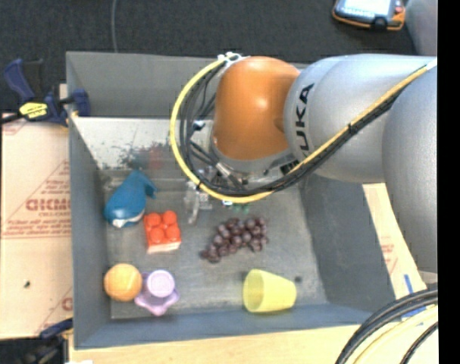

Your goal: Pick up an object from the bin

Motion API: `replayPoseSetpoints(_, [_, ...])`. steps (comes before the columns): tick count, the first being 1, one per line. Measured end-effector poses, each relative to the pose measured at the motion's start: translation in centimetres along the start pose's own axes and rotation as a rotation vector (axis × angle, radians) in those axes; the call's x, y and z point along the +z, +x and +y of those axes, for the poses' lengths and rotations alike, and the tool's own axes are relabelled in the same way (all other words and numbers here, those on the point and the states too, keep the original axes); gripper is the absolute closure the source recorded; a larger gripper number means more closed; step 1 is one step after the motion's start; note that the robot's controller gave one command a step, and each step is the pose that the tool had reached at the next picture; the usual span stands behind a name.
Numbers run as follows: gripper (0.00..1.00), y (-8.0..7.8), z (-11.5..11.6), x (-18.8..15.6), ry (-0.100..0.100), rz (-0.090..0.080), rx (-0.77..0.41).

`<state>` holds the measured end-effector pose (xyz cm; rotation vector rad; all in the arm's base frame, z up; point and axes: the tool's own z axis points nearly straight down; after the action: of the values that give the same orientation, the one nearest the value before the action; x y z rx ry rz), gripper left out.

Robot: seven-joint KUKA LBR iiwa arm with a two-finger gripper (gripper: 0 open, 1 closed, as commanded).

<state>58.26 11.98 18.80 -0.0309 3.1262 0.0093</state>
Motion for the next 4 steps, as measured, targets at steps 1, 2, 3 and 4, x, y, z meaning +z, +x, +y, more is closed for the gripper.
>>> replayPoseSetpoints(1, [1.00, 4.6, 0.0, 2.1, -0.001, -0.001, -0.150])
replayPoseSetpoints(2, [1.00, 1.6, -7.1, 5.9, 0.004, -0.007, -0.154])
replayPoseSetpoints(3, [1.00, 3.9, -1.8, 6.9, -0.006, -0.001, 0.201])
replayPoseSetpoints(4, [0.00, 2.6, -8.0, -2.8, 0.001, -0.008, -0.129])
